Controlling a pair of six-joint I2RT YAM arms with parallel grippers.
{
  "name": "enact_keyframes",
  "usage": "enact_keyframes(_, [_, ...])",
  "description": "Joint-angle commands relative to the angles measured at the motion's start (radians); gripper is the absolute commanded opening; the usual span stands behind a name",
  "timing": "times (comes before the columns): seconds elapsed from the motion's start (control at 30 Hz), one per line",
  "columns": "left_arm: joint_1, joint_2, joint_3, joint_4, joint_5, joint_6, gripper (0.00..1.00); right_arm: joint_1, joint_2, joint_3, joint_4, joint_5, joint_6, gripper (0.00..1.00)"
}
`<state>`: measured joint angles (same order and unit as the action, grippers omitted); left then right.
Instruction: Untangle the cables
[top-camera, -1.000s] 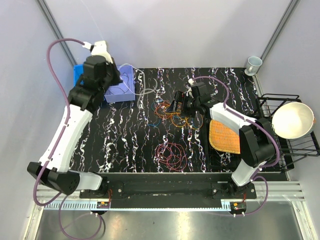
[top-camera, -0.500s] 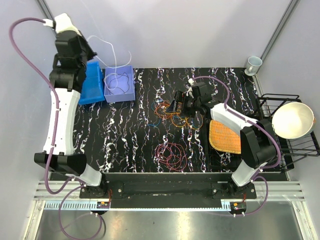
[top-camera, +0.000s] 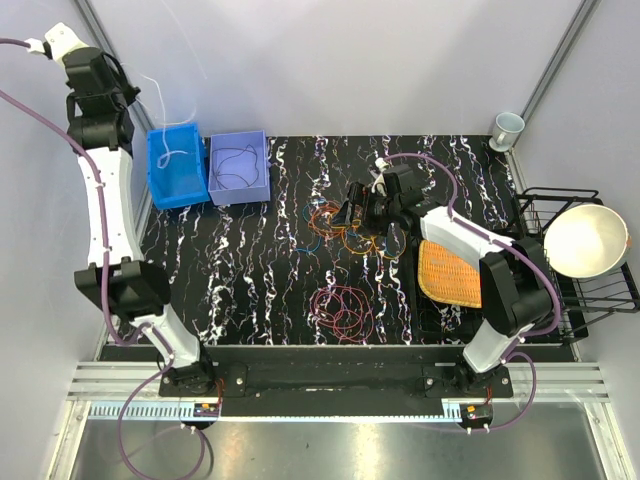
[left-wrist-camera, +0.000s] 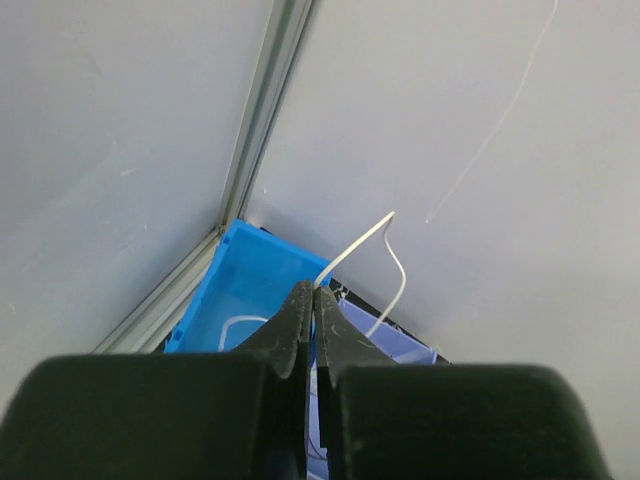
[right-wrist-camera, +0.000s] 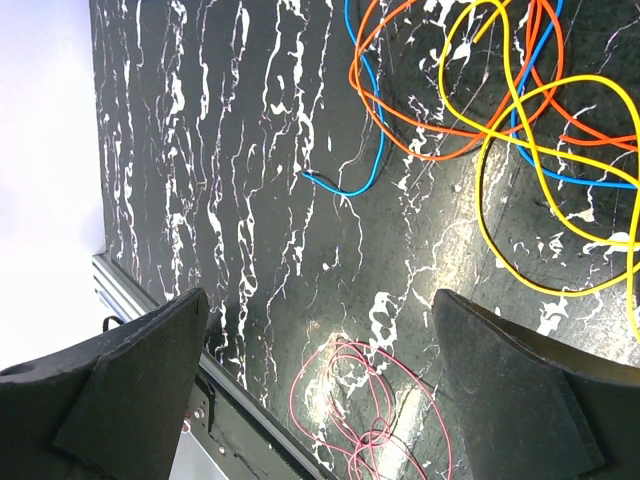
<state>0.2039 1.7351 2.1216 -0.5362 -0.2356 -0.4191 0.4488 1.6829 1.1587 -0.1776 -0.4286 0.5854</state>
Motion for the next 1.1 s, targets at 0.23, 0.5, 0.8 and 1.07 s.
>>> enact_keyframes(0.23, [0.025, 0.099, 0.103, 0.090, 0.024, -0.006, 0.00, -0.004, 0.051, 0.018, 0.038, -0.035, 0.007, 1.00])
enact_keyframes(0.5, [0.023, 0.104, -0.017, 0.211, 0.002, 0.016, 0.00, -0.004, 0.057, 0.015, 0.038, -0.033, 0.004, 1.00])
enact_keyframes(0.8, [-0.052, 0.080, -0.078, 0.263, -0.161, 0.120, 0.00, -0.004, 0.080, 0.018, 0.049, -0.048, 0.010, 1.00])
enact_keyframes(1.07, [-0.155, 0.084, -0.160, 0.376, -0.402, 0.285, 0.00, -0.004, 0.077, 0.015, 0.049, -0.050, 0.010, 1.00])
